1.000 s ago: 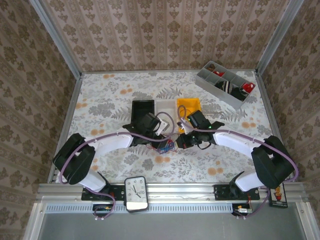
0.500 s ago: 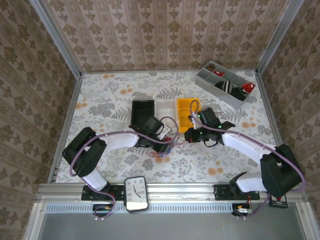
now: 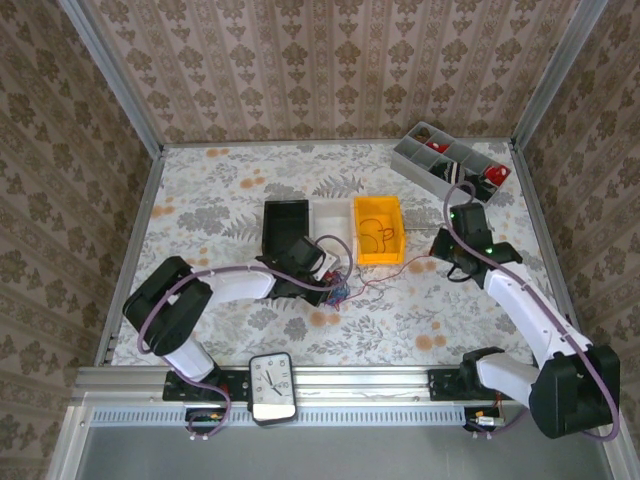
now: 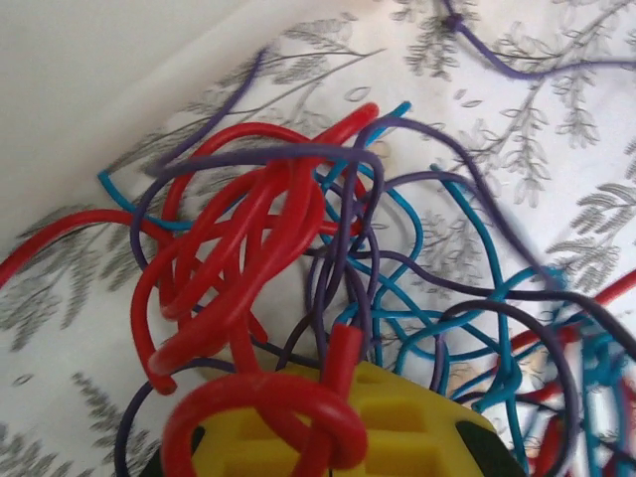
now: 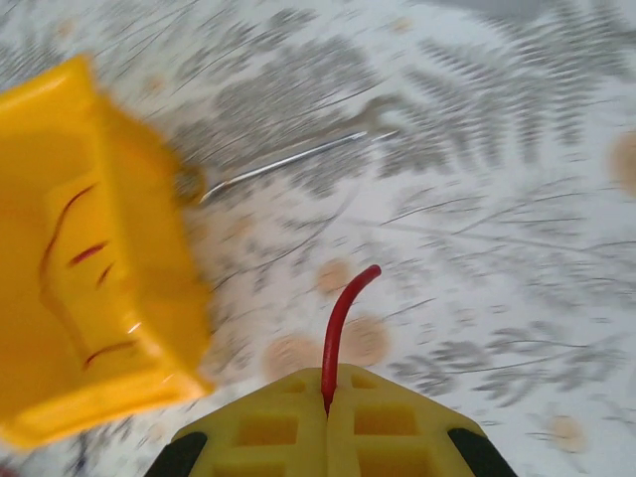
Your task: Untangle the cables
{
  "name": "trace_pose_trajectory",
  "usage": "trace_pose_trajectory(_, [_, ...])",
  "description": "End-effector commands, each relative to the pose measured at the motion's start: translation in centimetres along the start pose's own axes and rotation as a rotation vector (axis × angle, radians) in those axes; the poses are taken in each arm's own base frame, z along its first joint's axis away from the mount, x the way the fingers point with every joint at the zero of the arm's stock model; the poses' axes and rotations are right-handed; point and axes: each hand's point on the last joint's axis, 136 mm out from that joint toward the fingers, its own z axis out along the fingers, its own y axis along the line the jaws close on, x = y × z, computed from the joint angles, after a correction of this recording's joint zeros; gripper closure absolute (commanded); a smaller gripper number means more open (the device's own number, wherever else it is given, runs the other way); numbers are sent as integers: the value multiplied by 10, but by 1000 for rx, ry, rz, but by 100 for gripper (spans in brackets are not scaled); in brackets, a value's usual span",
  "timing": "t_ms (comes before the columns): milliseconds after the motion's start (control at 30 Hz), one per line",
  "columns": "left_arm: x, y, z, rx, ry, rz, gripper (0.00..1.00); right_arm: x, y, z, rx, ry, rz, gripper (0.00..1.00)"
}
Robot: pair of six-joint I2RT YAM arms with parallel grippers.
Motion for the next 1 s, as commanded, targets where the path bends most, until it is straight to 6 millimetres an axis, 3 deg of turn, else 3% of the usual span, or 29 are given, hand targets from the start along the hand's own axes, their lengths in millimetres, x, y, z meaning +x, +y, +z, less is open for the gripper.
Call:
trace_pose_trajectory(0, [60,40,-3,-188,168,-84,100,-32,-55,-17,224,-111,113,100])
trace_pose_trajectory(267, [83,61,-20,-310,188,-175,100,-80,-110,-43,382,-240,271,100])
trace_pose_trajectory(367, [86,70,-26,-359,184,-236,100,-94,-124,-49,392,-259,329,100])
trace_pose_trajectory(433, [83,69,-26,-358,168,-246,100,-103,-124,-53,375,-277,324,100])
trace_pose_trajectory(567, [70,59,-23,-313,134,-221,100,-118,-97,-59,236,-320,294,100])
trace_pose_trajectory(800, [33,22,-19,-100,7,-157,100,-148,-33,-96,-27,-424,160,100])
trace_pose_trajectory(967, [23,22,-21,-103,-15,-136,100,-155,18,-114,-106,-434,-14,100])
